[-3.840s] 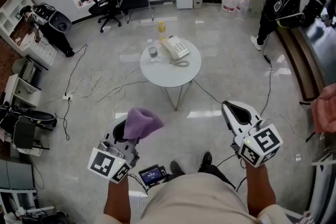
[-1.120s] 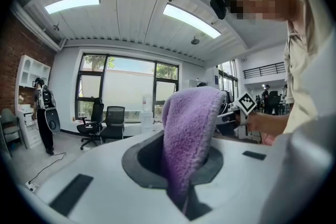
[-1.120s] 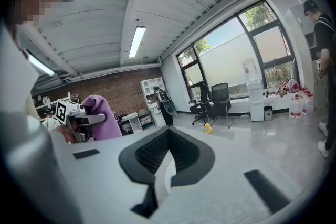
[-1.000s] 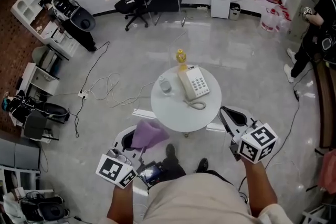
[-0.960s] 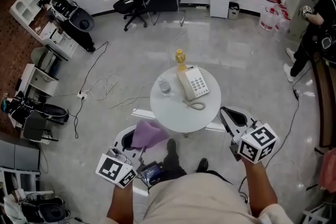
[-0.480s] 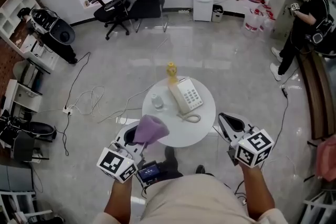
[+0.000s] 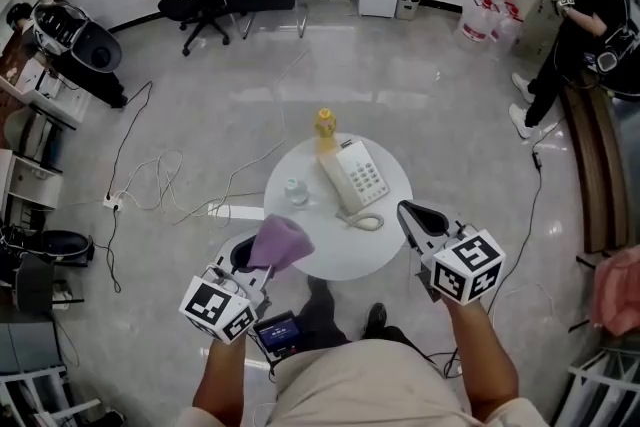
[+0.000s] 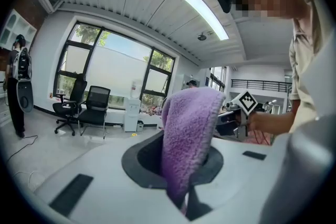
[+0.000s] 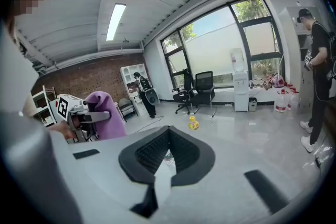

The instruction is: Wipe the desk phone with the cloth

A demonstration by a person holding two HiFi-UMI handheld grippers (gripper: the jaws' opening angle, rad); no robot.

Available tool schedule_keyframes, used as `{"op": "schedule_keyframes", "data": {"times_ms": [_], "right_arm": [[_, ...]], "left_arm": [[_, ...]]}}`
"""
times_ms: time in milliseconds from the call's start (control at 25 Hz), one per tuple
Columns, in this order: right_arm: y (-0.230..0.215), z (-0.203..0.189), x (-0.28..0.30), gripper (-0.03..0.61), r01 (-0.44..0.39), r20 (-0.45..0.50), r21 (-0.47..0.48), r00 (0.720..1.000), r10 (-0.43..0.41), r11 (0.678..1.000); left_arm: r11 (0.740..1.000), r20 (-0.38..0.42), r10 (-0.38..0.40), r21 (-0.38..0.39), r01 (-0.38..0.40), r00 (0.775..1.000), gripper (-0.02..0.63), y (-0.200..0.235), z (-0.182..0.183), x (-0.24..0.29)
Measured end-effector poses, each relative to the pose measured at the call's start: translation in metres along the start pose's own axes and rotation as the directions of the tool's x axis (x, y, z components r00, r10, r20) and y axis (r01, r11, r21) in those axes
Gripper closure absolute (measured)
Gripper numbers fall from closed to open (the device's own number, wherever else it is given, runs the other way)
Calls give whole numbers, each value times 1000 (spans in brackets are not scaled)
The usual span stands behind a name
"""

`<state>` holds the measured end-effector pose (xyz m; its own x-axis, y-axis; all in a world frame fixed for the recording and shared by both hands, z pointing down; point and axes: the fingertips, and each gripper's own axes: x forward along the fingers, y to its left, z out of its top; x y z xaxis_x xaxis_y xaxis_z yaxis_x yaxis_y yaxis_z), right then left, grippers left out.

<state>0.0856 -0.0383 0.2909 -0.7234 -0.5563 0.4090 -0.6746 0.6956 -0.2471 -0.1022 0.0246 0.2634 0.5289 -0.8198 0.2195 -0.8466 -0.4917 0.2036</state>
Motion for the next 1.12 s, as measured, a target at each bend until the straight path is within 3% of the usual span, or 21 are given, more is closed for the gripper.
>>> {"op": "schedule_keyframes", "data": {"times_ms": [320,560,840,1120], "right_arm": [[-20,-38,73,584,-23,-116,10,993,24,1000],[-31,-84,130,583,-50,-236,20,970,53,999],[-40,-119,182,540,-70,-328,10,942,70,997],[-44,-157,232,435,-86,-447,-25,892,66,996]], "left_arm": [[998,-76,-11,-66,6,997,578,24,-40,18],[994,-126,-36,-107,22,991,578,37,-75,31],[988,-156,-70,-148,47,985,578,46,-109,43],[981,-173,-89,-183,57,981,578,62,-134,44]]}}
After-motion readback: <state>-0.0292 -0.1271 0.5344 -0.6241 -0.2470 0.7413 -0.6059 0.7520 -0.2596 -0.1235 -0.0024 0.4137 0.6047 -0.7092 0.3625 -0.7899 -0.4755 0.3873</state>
